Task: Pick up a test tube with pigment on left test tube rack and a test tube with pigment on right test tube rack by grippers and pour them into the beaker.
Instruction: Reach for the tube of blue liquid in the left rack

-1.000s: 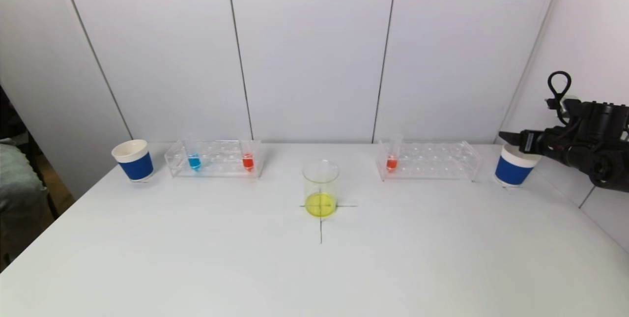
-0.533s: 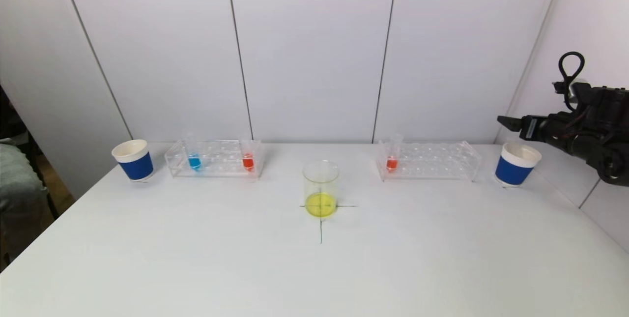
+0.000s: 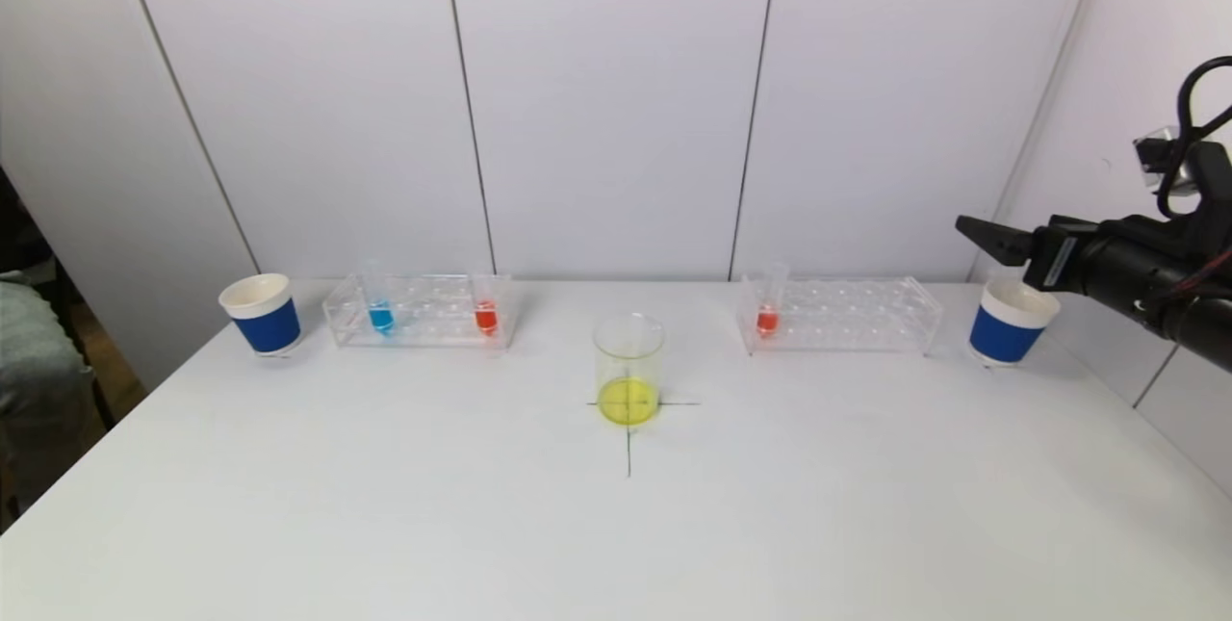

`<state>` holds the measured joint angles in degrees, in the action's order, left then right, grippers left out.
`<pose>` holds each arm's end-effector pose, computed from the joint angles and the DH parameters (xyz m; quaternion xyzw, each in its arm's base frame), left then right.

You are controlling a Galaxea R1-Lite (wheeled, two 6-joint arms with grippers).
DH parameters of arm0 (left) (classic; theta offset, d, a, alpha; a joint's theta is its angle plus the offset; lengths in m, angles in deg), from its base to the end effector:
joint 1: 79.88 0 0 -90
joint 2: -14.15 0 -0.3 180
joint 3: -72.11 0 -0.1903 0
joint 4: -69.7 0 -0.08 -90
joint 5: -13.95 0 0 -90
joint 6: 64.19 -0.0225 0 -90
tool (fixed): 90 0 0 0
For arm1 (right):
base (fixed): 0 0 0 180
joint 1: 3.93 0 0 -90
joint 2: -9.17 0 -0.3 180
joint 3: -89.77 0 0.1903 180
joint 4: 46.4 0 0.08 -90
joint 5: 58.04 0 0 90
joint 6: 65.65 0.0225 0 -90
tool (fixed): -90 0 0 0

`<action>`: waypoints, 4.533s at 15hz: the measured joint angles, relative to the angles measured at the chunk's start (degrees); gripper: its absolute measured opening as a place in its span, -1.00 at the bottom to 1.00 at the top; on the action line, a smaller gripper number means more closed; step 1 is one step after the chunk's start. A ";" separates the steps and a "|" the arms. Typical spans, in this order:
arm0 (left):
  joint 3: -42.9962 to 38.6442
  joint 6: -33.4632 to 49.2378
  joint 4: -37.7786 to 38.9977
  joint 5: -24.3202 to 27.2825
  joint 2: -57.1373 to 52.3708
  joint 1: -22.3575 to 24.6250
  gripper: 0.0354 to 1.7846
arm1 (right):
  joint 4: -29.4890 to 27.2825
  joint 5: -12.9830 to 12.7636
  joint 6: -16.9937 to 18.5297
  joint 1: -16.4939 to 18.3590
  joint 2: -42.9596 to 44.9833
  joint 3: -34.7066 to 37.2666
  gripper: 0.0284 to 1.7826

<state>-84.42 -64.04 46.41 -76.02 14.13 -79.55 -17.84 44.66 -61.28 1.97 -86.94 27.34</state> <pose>-0.0230 -0.0001 0.0761 -0.0013 -0.0017 0.0026 1.0000 0.2908 -0.0251 0.1837 0.0452 0.0463 0.0575 0.9962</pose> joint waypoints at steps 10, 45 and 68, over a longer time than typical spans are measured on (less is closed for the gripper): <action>-0.02 0.00 0.00 -0.02 0.00 -0.02 0.98 | -8.36 1.10 1.52 -2.18 38.10 20.02 0.99; -0.02 0.00 0.00 -0.02 0.00 0.00 0.98 | -51.83 -11.06 -10.59 -5.55 96.22 39.06 0.99; 16.90 -1.73 -8.53 0.66 5.69 -0.22 0.98 | -51.93 -11.50 -7.13 -5.55 96.22 39.06 0.99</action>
<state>-67.53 -65.77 37.87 -75.36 19.82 -79.77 -69.77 33.17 -68.41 -3.58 9.28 66.40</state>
